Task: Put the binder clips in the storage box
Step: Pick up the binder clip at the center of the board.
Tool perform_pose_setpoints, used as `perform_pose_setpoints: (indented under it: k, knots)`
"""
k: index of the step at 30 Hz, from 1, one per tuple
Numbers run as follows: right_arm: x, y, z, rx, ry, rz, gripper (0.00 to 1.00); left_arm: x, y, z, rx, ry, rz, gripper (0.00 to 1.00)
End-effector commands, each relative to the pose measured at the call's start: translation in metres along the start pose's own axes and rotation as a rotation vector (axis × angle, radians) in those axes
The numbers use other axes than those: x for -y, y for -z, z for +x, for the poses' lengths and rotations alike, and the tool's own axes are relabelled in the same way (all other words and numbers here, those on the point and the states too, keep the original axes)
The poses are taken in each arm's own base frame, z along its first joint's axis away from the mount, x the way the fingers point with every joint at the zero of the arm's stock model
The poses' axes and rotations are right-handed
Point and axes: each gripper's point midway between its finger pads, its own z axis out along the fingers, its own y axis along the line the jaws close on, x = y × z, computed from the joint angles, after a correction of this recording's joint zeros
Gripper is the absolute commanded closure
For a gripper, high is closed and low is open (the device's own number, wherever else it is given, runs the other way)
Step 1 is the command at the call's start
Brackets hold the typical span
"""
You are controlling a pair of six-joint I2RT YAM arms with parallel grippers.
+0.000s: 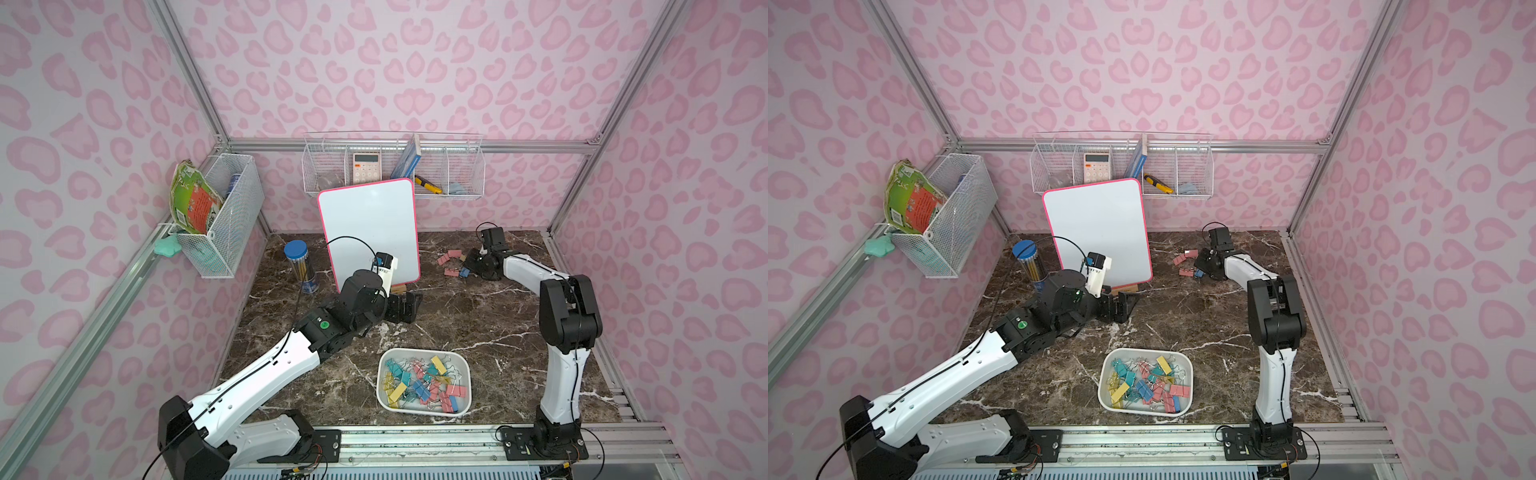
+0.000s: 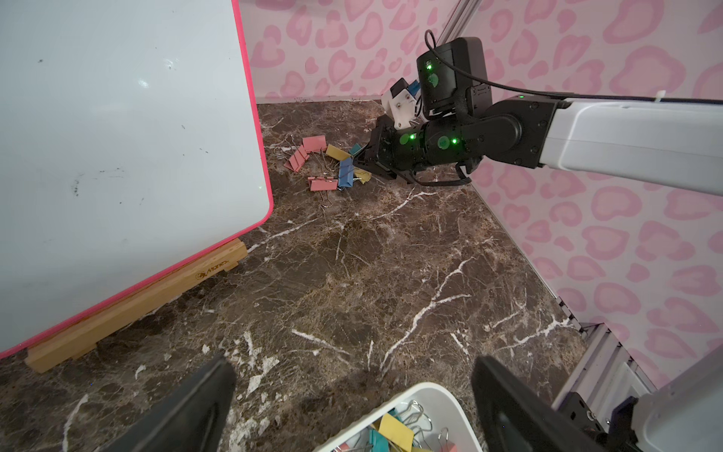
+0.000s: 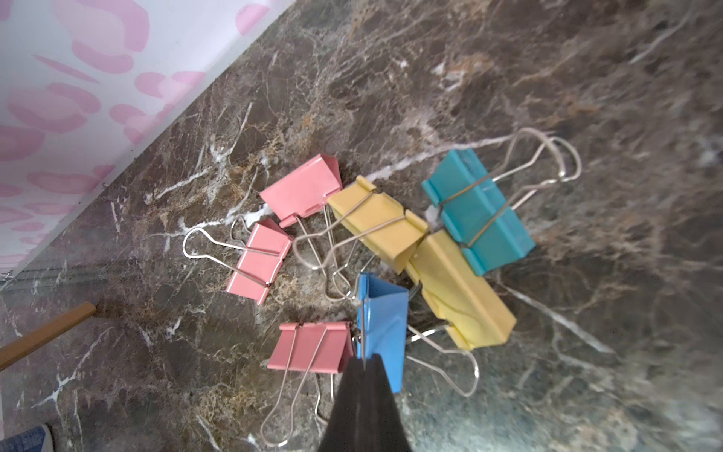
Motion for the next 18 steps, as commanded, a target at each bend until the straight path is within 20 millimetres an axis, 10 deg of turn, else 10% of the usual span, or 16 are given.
perform_pose_setpoints:
  k: [1,10,18]
  knots:
    - [-0.012,0.016,-0.01,0.042,0.036,-0.047,1.0,0.003,0.003,-0.005,0.014,0.007,0.013,0.01]
    - [-0.043,0.148,0.005,0.151,0.144,-0.223,1.0,-0.006,-0.003,-0.009,0.031,-0.015,-0.045,0.01]
    - [-0.04,0.256,0.143,0.06,0.298,-0.303,1.0,-0.011,-0.019,-0.015,0.066,-0.034,-0.073,0.01]
